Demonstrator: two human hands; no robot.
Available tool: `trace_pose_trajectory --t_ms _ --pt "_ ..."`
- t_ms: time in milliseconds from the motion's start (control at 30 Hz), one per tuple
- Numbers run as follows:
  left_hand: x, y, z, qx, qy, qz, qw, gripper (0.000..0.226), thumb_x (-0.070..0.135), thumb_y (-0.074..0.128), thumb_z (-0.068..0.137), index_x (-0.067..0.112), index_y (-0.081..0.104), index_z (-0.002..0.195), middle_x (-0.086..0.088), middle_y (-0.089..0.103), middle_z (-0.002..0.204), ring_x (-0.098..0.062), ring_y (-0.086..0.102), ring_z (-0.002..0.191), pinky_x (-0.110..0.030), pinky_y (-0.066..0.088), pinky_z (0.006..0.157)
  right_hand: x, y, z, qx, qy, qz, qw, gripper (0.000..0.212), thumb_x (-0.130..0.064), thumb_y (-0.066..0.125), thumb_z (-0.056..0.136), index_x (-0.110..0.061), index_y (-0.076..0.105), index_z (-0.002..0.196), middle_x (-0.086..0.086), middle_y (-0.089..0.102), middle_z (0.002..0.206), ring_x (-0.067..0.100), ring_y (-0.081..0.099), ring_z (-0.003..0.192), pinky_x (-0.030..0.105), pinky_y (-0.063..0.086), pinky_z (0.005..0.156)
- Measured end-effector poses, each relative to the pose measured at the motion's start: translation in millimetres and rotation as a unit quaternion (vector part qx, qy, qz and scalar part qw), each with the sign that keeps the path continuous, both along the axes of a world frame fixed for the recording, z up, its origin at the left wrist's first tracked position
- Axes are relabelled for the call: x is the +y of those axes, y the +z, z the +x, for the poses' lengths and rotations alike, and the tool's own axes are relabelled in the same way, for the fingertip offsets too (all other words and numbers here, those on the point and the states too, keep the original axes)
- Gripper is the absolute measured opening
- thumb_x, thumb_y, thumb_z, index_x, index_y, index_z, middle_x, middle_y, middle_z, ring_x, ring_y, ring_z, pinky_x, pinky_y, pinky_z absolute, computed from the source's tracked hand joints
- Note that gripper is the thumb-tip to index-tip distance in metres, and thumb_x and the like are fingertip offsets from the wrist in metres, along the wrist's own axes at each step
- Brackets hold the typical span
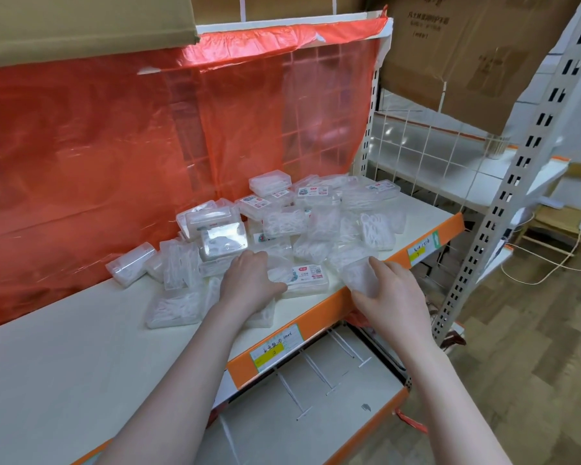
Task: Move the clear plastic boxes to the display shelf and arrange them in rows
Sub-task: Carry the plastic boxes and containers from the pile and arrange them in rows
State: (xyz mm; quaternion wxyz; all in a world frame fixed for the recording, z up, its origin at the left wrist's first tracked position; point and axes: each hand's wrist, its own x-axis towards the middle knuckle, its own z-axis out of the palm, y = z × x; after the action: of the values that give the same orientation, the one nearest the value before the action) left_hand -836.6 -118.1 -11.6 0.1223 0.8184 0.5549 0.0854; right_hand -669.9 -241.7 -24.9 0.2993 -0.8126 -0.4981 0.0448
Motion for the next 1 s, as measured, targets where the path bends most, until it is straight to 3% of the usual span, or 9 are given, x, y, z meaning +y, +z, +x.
trace_pose_trajectory --t_ms 367,567,1000 --pt "-19.9 9.9 -36.3 -0.026 0.021 0.033 0.999 0.071 0.035 0.069 0.08 0.013 0.039 0.14 -0.006 0.04 0.142 -0.022 0.035 0.131 -0.033 0.034 0.101 35.0 -1.9 -17.8 -0.002 0.101 0.009 0.995 0.053 -0.023 0.062 0.081 -0.006 0.048 0.13 0.01 0.052 0.125 0.029 0.042 0.115 0.034 0.032 0.09" --pt "-39.7 19.8 -82.9 -0.034 0.052 0.062 0.996 0.076 0.036 0.069 0.08 0.017 0.034 0.144 -0.004 0.041 0.139 -0.021 0.034 0.131 -0.029 0.031 0.101 42.4 9.4 -52.2 -0.004 0.166 0.024 0.986 0.056 -0.024 0.062 0.082 -0.008 0.046 0.132 0.009 0.051 0.128 0.027 0.041 0.119 0.032 0.033 0.093" --pt "-144.4 31.8 -280.7 0.0 0.191 0.062 0.98 0.076 0.036 0.067 0.081 0.021 0.031 0.146 -0.001 0.039 0.139 -0.02 0.035 0.13 -0.029 0.033 0.103 12.0 25.7 -240.7 -0.03 0.327 0.048 0.943 0.046 -0.023 0.063 0.079 -0.005 0.053 0.12 0.01 0.055 0.121 0.029 0.044 0.114 0.035 0.036 0.091"
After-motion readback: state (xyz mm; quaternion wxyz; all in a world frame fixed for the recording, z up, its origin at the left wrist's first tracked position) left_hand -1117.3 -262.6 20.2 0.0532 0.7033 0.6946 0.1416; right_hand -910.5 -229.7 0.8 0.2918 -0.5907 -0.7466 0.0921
